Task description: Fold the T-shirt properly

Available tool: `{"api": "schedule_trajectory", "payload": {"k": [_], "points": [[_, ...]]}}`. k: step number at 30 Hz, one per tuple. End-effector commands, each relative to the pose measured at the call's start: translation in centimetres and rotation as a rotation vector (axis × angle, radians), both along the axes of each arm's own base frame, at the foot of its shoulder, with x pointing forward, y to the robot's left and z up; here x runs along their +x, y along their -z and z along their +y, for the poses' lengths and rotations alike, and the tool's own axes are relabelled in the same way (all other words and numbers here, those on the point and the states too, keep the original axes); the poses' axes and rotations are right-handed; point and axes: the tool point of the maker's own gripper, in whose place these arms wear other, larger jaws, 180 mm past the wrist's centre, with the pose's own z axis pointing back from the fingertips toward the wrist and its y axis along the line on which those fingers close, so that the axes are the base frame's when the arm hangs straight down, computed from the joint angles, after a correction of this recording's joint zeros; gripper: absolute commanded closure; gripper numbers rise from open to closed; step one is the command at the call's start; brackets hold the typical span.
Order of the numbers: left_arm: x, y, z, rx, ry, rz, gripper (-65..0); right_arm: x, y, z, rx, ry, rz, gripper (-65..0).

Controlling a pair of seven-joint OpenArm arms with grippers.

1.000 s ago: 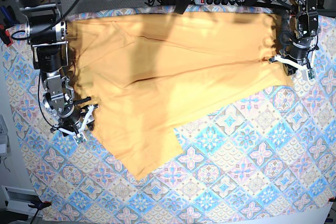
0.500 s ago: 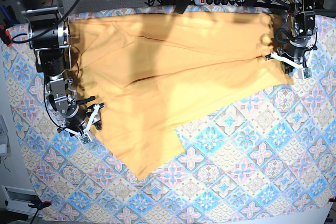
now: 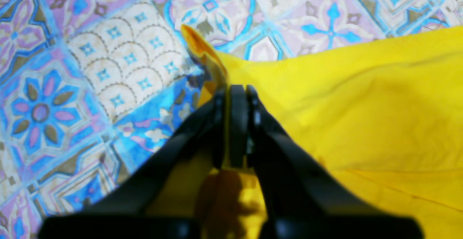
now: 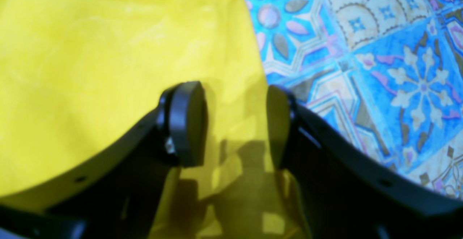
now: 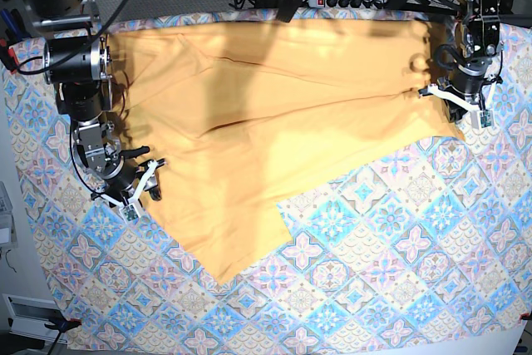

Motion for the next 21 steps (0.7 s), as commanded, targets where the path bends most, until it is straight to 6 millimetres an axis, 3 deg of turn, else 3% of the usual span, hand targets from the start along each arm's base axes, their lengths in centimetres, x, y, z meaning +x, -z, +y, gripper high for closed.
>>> {"api": "schedule_trajectory", "payload": {"k": [1,5,12,18,21], "points": [[0.8,-1.2,0.3,0.018,0.008,-0.043,0.0,1.5,-1.7,-1.1,-0.017,0.008,-0.045,-28.0],[0.6,-0.9,-0.2,0.0,-0.005,-0.044,0.0,1.9,-2.0,-1.1,-0.018,0.005,-0.051,-28.0],[0.6,-0.8,-0.4,-0.003,-0.002,-0.042,0.0,0.3,-0.2,-1.5,-0.015,0.019,0.013,-27.1],[0.6,-0.8,-0.4,-0.003,-0.001,-0.043,0.0,-0.2,0.1,-0.6,0.019,-0.016,0.036,-9.6],[0.6,-0.8,-0.4,-0.004,-0.002,-0.043,0.0,-1.7,1.1,0.0,0.047,-0.04,0.077,-4.4]]}}
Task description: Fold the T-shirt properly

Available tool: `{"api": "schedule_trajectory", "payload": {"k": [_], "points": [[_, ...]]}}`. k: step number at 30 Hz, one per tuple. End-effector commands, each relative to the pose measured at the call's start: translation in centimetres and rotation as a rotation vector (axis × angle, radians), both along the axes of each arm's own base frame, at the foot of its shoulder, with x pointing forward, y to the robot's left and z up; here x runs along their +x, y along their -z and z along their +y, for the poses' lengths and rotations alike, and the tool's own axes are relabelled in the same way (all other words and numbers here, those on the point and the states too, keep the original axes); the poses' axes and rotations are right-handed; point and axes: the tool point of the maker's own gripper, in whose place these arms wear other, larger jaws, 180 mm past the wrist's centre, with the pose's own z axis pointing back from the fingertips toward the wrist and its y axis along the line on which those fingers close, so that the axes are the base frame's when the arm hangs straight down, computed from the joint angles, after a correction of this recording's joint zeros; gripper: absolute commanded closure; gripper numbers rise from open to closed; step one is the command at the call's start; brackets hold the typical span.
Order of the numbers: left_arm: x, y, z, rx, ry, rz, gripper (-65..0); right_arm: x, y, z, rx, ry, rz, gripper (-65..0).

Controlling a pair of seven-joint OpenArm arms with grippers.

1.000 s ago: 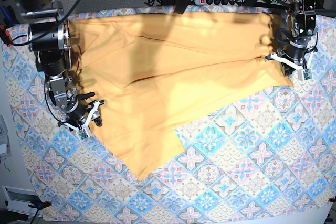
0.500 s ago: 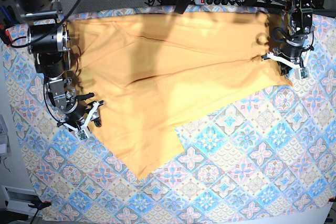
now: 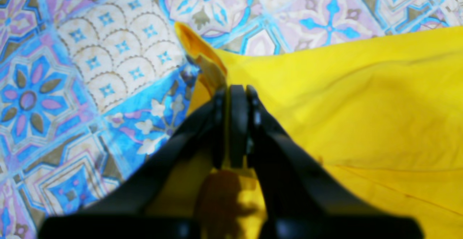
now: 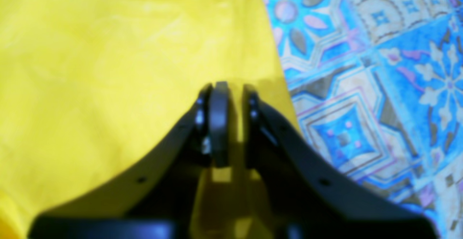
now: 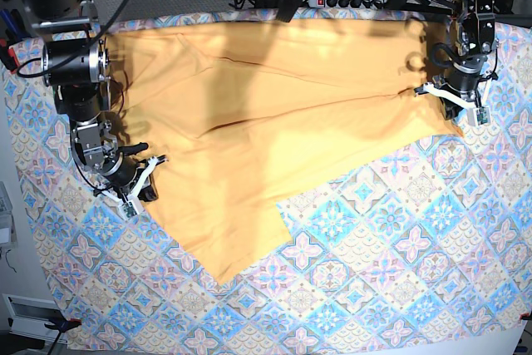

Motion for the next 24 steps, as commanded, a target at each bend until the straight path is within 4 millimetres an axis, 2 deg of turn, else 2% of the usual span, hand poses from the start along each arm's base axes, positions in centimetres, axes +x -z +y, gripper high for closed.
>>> {"api": "schedule_trajectory", "payload": {"k": [1,3,6,7,10,13,15,18,24], "points": [[0.9,-1.3,0.4,0.023,0.009,-0.045,0.0,-0.7,0.5,-0.8,-0.025,-0.012,0.041,-3.4],[0.9,-1.3,0.4,0.023,0.009,-0.045,0.0,-0.6,0.1,-1.0,-0.027,-0.015,0.024,-1.6],[0.9,-1.3,0.4,0.023,0.009,-0.045,0.0,-1.2,-0.4,-3.2,-0.117,-0.032,0.041,-0.7],[0.9,-1.3,0.4,0.023,0.009,-0.046,0.0,-0.9,-1.0,-3.0,-0.136,-0.05,0.027,-0.7],[1.1,-1.5,0.4,0.023,0.009,-0.051,0.0,-2.6,-1.4,-2.1,-0.18,-0.141,0.054,-0.7],[1.2,-1.4,0.5,0.023,0.008,-0.051,0.0,-1.5,-3.3,-1.6,-0.191,-0.147,-0.017,-0.7],[1.2,-1.4,0.4,0.022,0.007,-0.053,0.0,-0.3,-4.6,-3.0,-0.178,-0.077,-0.084,-0.9],[1.5,-1.5,0.1,0.012,0.002,-0.062,0.0,1.9,-6.3,-5.1,-0.179,0.035,-0.147,-6.0],[1.5,-1.3,0.0,0.006,-0.001,-0.06,0.0,3.7,-5.7,-4.6,-0.125,0.079,-0.104,-21.6]]}}
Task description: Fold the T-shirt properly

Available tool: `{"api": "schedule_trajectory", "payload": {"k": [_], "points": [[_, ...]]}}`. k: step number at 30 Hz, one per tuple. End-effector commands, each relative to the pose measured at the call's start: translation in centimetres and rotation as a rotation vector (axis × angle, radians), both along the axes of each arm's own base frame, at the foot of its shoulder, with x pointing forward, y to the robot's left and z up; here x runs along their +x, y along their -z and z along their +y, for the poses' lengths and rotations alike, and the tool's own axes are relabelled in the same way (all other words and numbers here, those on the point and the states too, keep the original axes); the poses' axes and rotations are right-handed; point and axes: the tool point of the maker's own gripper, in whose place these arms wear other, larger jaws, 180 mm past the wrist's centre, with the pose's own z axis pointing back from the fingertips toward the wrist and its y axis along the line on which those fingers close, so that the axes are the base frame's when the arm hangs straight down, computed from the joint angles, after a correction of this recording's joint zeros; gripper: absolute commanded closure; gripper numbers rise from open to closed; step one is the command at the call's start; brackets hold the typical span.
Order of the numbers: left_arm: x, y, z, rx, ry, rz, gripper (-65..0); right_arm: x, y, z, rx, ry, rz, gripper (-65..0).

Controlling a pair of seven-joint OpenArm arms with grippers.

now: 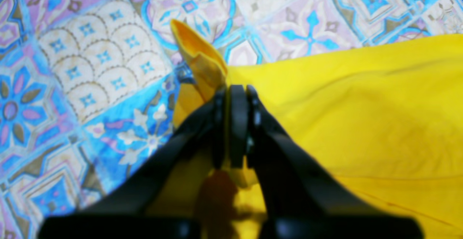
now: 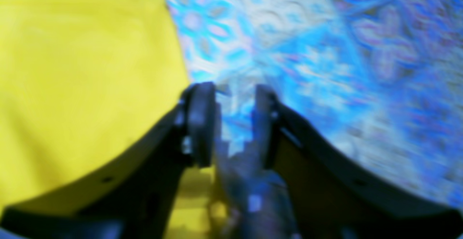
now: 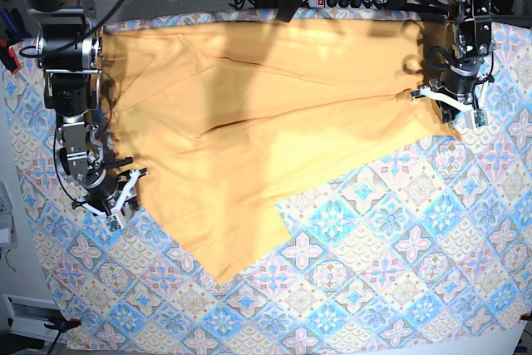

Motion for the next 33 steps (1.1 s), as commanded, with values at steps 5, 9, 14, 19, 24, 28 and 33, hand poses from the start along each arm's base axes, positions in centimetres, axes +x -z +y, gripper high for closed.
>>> {"api": "schedule_trajectory", "payload": {"k": [5,9,14,19,24,28,33], "points": [[0.8,-1.2,0.4,0.023,0.008,-0.043,0.0,1.4,-0.9,0.3,0.053,0.014,-0.052,-30.3],[0.6,-1.1,0.4,0.023,0.008,-0.038,0.0,0.7,0.1,0.3,0.066,0.019,-0.036,-31.5],[0.7,-1.1,0.4,0.023,0.008,-0.039,0.0,-0.1,1.0,0.2,0.078,0.028,-0.015,-31.5],[0.7,-1.2,0.4,0.023,0.009,-0.041,0.0,-1.1,2.2,0.9,0.037,-0.031,0.033,-28.4],[0.6,-1.2,0.4,0.023,0.009,-0.039,0.0,-1.6,2.7,1.7,0.008,-0.084,0.052,-8.1],[0.3,-1.0,0.3,0.021,0.009,-0.032,0.0,-1.6,2.8,1.7,0.008,-0.084,0.053,-0.1],[0.1,-0.8,0.3,0.02,0.009,-0.027,0.0,-1.0,1.6,1.2,-0.014,-0.097,0.018,-0.2]]}}
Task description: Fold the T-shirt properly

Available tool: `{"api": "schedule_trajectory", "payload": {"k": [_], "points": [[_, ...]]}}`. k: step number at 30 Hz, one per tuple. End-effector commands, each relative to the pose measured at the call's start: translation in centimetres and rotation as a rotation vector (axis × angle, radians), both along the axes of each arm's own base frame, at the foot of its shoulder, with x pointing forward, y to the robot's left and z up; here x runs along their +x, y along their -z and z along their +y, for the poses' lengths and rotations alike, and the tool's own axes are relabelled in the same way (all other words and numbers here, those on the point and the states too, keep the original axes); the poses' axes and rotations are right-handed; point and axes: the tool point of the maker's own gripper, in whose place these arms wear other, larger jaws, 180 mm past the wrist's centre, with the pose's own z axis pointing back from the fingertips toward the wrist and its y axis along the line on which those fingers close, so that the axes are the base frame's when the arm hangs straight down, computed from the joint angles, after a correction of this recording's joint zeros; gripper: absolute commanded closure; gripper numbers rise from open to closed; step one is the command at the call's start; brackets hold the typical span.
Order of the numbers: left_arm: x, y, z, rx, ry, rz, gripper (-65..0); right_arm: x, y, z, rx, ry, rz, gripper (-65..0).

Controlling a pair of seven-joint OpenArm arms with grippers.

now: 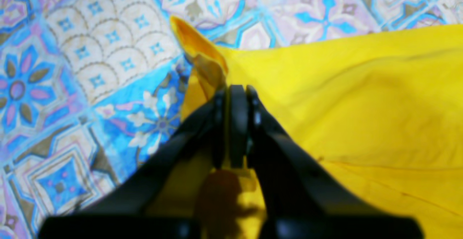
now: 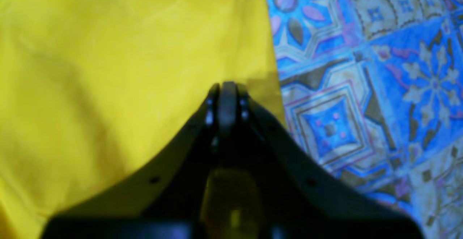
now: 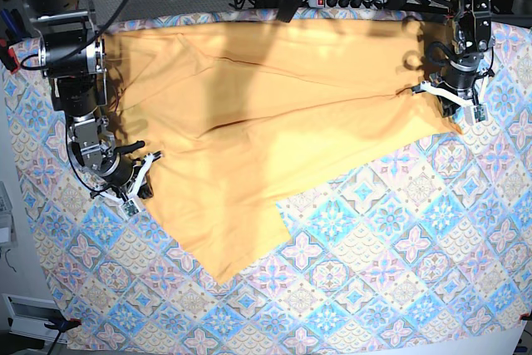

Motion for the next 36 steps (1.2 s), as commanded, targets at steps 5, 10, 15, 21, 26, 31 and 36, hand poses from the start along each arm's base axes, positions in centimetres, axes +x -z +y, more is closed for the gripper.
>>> {"api": "schedule_trajectory", "payload": {"k": [5,10,15,21,26,31,36], "points": [[0.9,-1.3,0.3,0.021,0.013,-0.045,0.0,2.1,-4.0,-2.8,-0.014,0.046,-0.128,-1.1],[1.1,-1.4,0.3,0.021,0.013,-0.05,0.0,2.7,-4.8,-3.9,0.005,0.099,-0.155,-14.5],[0.9,-1.0,-0.3,0.001,0.001,-0.05,0.0,3.6,-4.2,-2.0,0.051,0.108,-0.129,-25.1],[0.7,-0.9,-0.3,0.001,0.001,-0.045,0.0,3.4,-2.5,-0.9,0.093,0.134,-0.06,-26.6],[0.7,-0.9,-0.3,-0.001,0.001,-0.046,0.0,3.5,-2.5,-0.6,0.097,0.131,-0.061,-26.7],[0.7,-0.9,-0.3,-0.002,0.0,-0.046,0.0,4.2,-3.0,-0.9,0.099,0.142,-0.061,-26.7],[0.7,-0.9,-0.3,-0.002,0.0,-0.046,0.0,2.7,-1.3,-0.9,0.088,0.138,-0.003,-26.8]]}}
